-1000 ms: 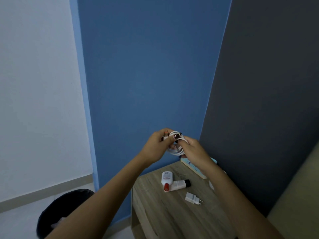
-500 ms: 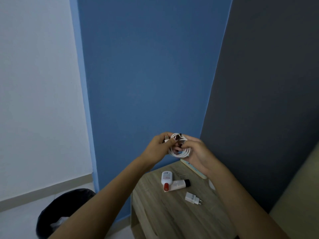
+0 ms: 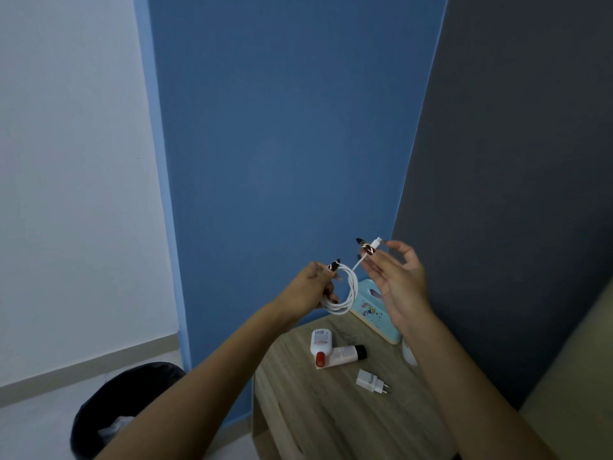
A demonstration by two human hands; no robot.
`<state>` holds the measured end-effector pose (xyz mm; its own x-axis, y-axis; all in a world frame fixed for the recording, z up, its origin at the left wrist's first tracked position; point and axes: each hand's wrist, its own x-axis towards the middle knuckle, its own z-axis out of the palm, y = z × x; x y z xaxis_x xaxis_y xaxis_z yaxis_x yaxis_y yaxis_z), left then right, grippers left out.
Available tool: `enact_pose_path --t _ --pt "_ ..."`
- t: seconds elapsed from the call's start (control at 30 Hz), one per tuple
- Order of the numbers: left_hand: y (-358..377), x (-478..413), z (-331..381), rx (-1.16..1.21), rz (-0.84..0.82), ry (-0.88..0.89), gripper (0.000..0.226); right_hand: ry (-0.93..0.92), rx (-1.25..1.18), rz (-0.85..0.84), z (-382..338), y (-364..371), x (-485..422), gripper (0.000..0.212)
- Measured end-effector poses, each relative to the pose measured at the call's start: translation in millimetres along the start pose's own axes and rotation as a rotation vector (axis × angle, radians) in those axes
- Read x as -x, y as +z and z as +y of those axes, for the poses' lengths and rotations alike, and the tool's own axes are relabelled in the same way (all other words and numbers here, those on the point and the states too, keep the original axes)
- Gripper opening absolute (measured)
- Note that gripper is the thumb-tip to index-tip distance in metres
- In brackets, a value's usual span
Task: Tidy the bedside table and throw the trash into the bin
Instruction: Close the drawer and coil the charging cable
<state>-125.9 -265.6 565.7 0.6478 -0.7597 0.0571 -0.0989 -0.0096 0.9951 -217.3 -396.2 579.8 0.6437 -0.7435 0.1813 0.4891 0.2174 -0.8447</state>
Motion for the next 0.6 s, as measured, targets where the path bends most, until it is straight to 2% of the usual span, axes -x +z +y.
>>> enact_pose_path --t 0.1,0.17,0.23,0.3,0.47,0.6 --pt "-3.4 -2.5 0.8 0.030 0.059 -0.030 0.020 -0.125 0.253 -0.043 -4.9 6.4 10.4 0.021" --pt "-4.7 -4.9 -0.1 0.050 0.091 -0.045 0.021 -0.194 0.444 -0.140 -5.0 9.3 18.1 0.015" --pt "-4.9 -6.6 -2.2 0.070 0.107 -0.043 0.022 -0.240 0.534 -0.278 -2.7 10.2 22.9 0.017" --pt "-5.4 -7.4 -3.8 0.085 0.109 -0.034 0.022 -0.265 0.571 -0.329 0.5 10.1 23.7 0.020" --pt "-3.7 -4.4 -3.5 0.118 0.064 -0.016 0.023 -0.248 0.520 -0.221 6.1 7.8 14.9 0.014" --pt "-3.6 -4.9 0.1 0.176 0.057 0.005 0.024 -0.207 0.558 -0.173 13.7 0.9 9.8 0.018"
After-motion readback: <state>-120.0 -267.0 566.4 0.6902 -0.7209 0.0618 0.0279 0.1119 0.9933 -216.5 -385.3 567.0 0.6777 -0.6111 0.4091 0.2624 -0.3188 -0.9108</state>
